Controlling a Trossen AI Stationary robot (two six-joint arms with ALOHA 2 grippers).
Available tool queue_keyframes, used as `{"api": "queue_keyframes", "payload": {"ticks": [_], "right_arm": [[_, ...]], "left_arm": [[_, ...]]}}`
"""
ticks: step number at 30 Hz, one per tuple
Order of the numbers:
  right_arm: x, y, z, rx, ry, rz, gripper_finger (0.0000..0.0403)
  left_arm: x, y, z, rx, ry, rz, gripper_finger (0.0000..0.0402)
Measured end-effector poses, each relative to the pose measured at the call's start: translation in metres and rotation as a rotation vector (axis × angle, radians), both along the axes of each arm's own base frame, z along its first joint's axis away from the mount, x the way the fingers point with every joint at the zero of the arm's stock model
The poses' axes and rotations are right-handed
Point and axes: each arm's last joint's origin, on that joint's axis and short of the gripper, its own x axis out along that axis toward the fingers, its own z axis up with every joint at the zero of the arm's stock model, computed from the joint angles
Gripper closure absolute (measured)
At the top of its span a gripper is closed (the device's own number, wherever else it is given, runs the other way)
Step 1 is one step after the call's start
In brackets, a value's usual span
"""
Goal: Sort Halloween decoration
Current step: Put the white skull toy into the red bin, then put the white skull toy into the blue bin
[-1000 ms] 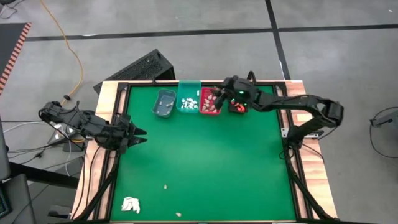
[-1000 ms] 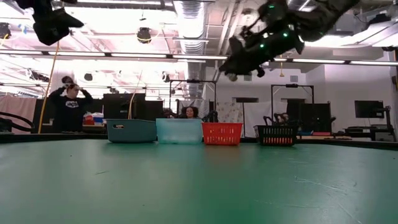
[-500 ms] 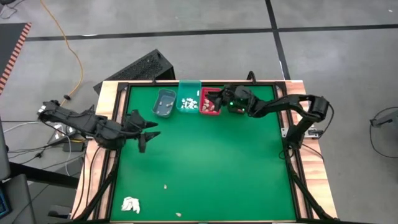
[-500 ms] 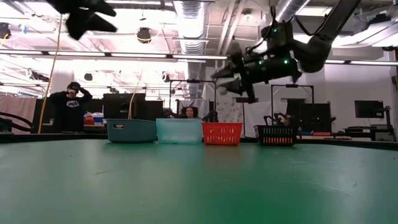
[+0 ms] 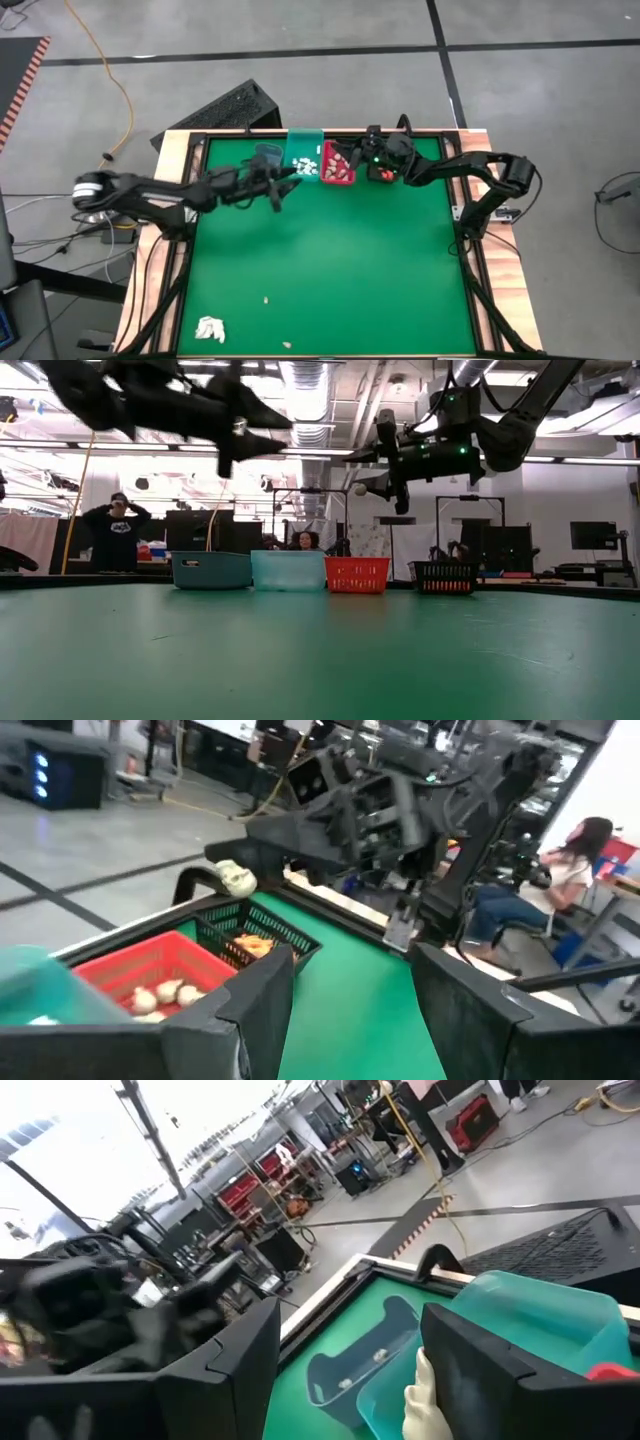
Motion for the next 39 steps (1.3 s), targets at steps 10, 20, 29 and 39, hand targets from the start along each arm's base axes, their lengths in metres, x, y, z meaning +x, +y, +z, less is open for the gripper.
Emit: {"api": "queue_keyframes", "payload": {"ticks": [10, 20, 29, 39], "right_arm": [[0.0, 0.001, 0.001, 0.018, -0.015, 0.043, 0.0163], [-0.001, 0.0, 0.001, 0.019, -0.015, 0.048, 0.0163], [-0.007, -0.012, 0.0, 0.019, -0.008, 0.007, 0.0163], [-0.008, -0.014, -0.001, -0.024, 0.028, 0.023, 0.0163]], "left_arm": [[0.078, 0.053, -0.01, 0.011, 0.079, 0.001, 0.0207], [0.123, 0.076, -0.011, 0.084, 0.32, 0.053, 0.0207], [0.123, 0.088, -0.01, 0.116, 0.336, 0.114, 0.0207], [0.118, 0.089, -0.01, 0.081, 0.355, -0.106, 0.0207]]}}
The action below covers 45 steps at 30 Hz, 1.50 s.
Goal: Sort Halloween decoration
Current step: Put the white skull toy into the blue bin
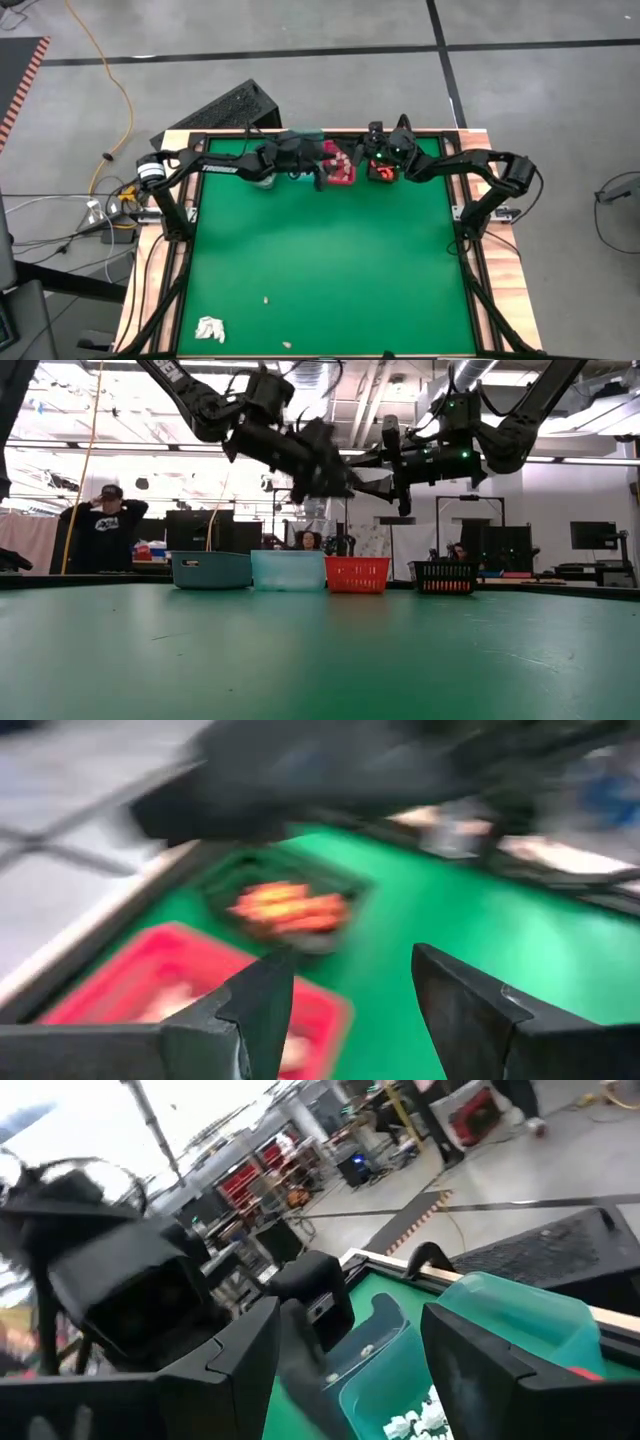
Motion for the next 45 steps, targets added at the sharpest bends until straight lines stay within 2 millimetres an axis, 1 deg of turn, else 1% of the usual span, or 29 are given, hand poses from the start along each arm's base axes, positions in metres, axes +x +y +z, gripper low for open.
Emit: {"api": "queue_keyframes", "payload": {"ticks": [2, 4, 6, 8, 11, 13, 15, 18, 20, 23, 25, 27, 30, 35, 41, 45], "right_arm": [[-0.001, 0.001, 0.003, -0.037, 0.002, 0.037, 0.0163], [-0.003, 0.003, 0.009, -0.073, -0.009, 0.064, 0.0163], [-0.006, 0.007, 0.018, -0.113, -0.027, 0.095, 0.0163], [-0.009, 0.012, 0.026, -0.141, -0.032, 0.122, 0.0163], [-0.008, 0.027, 0.034, -0.17, -0.018, 0.162, 0.0163], [-0.004, 0.042, 0.035, -0.192, 0.017, 0.211, 0.0163], [0.005, 0.059, 0.03, -0.202, 0.075, 0.263, 0.0163], [0.022, 0.089, 0.022, -0.222, 0.173, 0.344, 0.0163], [0.035, 0.112, 0.019, -0.262, 0.227, 0.406, 0.0163], [0.053, 0.144, 0.013, -0.317, 0.294, 0.474, 0.0163], [0.065, 0.164, 0.01, -0.34, 0.316, 0.503, 0.0163], [0.077, 0.182, 0.01, -0.374, 0.307, 0.525, 0.0163], [0.098, 0.209, 0.005, -0.43, 0.323, 0.556, 0.0163], [0.137, 0.25, -0.009, -0.486, 0.364, 0.57, 0.0163], [0.189, 0.282, -0.027, -0.499, 0.35, 0.538, 0.0163], [0.216, 0.299, -0.037, -0.502, 0.339, 0.553, 0.0163]], "left_arm": [[-0.006, -0.007, 0.014, -0.039, -0.024, -0.137, 0.0207], [-0.018, -0.017, 0.034, -0.055, -0.021, -0.25, 0.0207], [-0.036, -0.027, 0.054, -0.031, 0.024, -0.309, 0.0207], [-0.059, -0.039, 0.075, 0.017, 0.064, -0.331, 0.0207], [-0.098, -0.063, 0.112, 0.073, 0.049, -0.33, 0.0207], [-0.125, -0.08, 0.131, 0.076, 0.035, -0.292, 0.0207], [-0.149, -0.097, 0.144, 0.079, 0.025, -0.249, 0.0207], [-0.184, -0.119, 0.159, 0.088, -0.009, -0.175, 0.0207], [-0.204, -0.129, 0.164, 0.084, -0.025, -0.123, 0.0207], [-0.227, -0.137, 0.168, 0.079, -0.041, -0.049, 0.0207], [-0.237, -0.14, 0.167, 0.074, -0.037, -0.008, 0.0207], [-0.245, -0.142, 0.167, 0.063, -0.036, 0.008, 0.0207], [-0.253, -0.144, 0.164, 0.047, -0.012, -0.011, 0.0207], [-0.258, -0.147, 0.161, 0.051, 0.023, -0.076, 0.0207], [-0.261, -0.149, 0.154, 0.048, 0.09, -0.162, 0.0207], [-0.263, -0.151, 0.149, 0.03, 0.146, -0.207, 0.0207]]}}
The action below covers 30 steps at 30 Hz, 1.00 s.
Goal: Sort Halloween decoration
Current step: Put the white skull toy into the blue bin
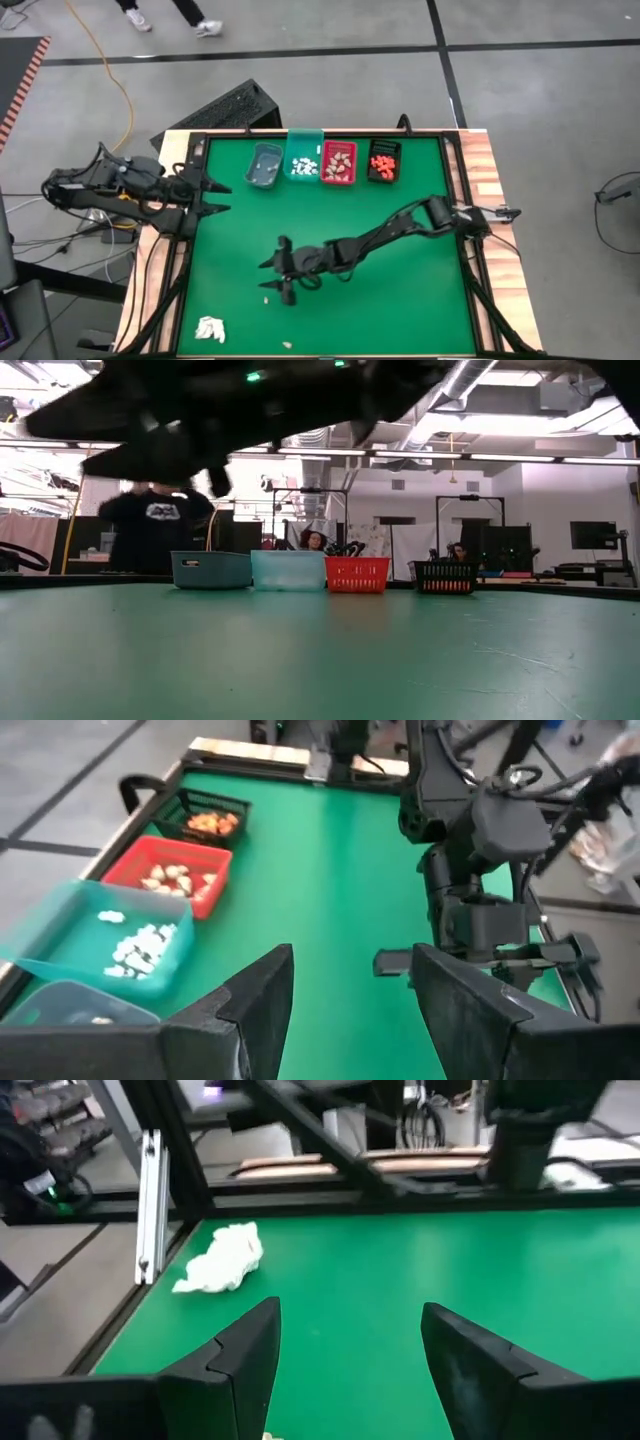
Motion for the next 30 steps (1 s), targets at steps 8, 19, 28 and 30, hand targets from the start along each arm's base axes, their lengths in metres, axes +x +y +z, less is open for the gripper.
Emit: {"api": "queue_keyframes", "payload": {"ticks": [8, 19, 28, 30], "right_arm": [[0.03, 0.024, -0.028, -0.021, 0.072, 0.026, 0.0163], [0.02, 0.046, -0.052, -0.086, 0.233, -0.006, 0.0191], [0.015, 0.06, -0.051, -0.152, 0.214, 0.05, 0.0199], [0.015, 0.06, -0.052, -0.155, 0.22, 0.05, 0.0199]], "left_arm": [[-0.001, -0.004, -0.002, -0.002, 0.019, -0.051, 0.0207], [-0.003, -0.008, -0.003, -0.006, 0.038, -0.093, 0.0207], [-0.002, -0.008, -0.003, -0.006, 0.036, -0.081, 0.0207], [-0.002, -0.008, -0.003, -0.006, 0.035, -0.072, 0.0207]]}}
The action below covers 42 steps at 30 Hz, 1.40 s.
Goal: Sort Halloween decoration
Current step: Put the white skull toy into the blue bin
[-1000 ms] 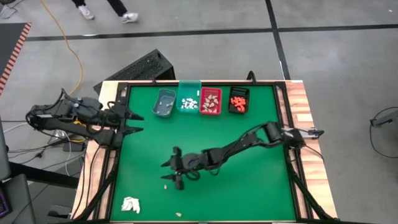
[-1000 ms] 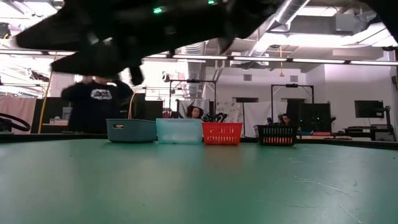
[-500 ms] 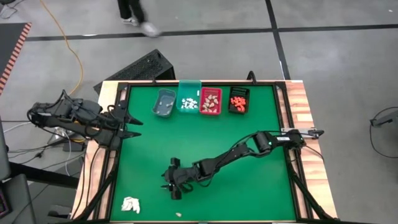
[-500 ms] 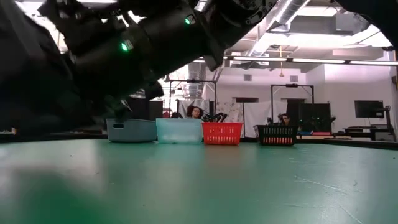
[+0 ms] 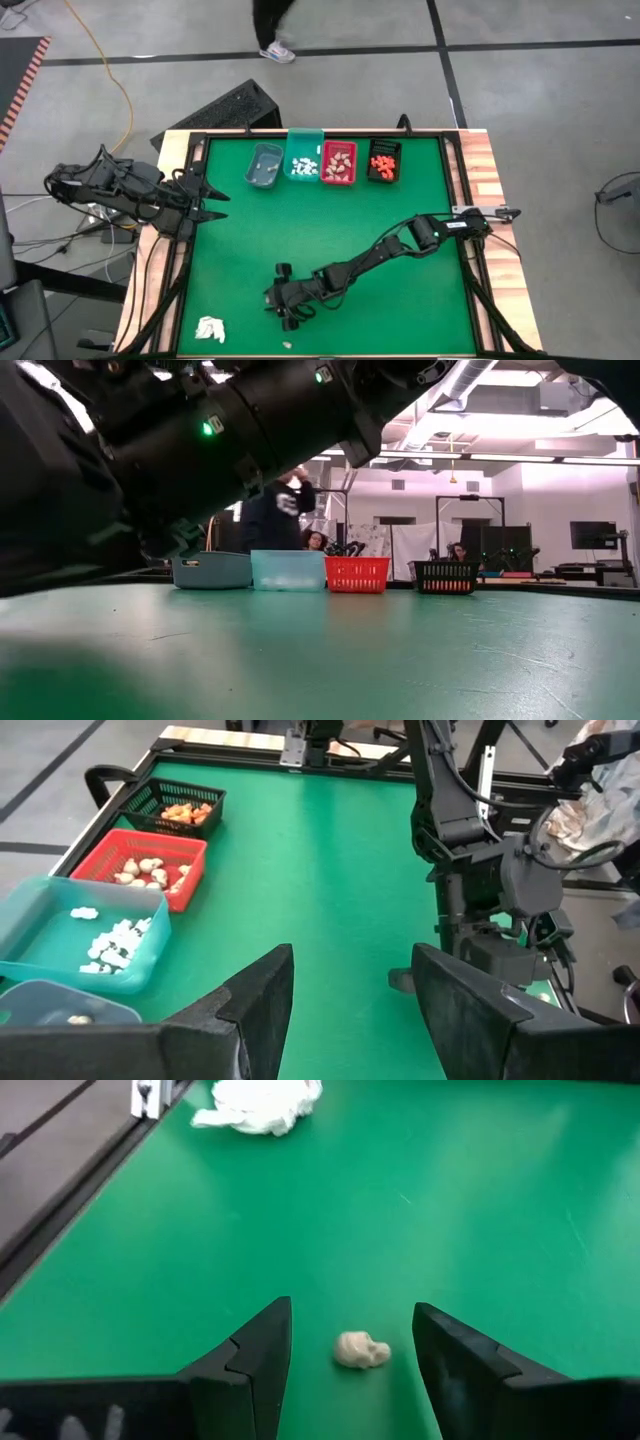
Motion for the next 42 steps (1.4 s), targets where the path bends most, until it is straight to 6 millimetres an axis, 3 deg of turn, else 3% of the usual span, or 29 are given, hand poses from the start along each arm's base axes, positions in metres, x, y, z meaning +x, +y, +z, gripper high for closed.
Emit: {"api": "queue_keyframes", "payload": {"ticks": [13, 23, 30, 37, 42], "right_arm": [[0.002, -0.002, -0.021, 0.027, 0.045, -0.045, 0.0206], [0.001, -0.003, -0.024, 0.026, 0.072, -0.077, 0.0301], [0.0, -0.003, -0.024, 0.048, 0.078, -0.101, 0.0345], [0.001, -0.003, -0.021, 0.071, 0.06, -0.115, 0.0348], [0.012, -0.01, -0.006, 0.08, 0.043, -0.124, 0.0348]], "left_arm": [[0.0, 0.0, 0.0, 0.001, -0.001, 0.005, 0.0207], [0.0, 0.0, 0.0, 0.001, -0.001, 0.005, 0.0207], [0.0, 0.0, 0.0, 0.002, 0.0, 0.005, 0.0207], [0.0, 0.0, 0.0, 0.001, -0.001, 0.005, 0.0207], [0.0, 0.0, 0.0, -0.001, -0.003, 0.005, 0.0207]]}}
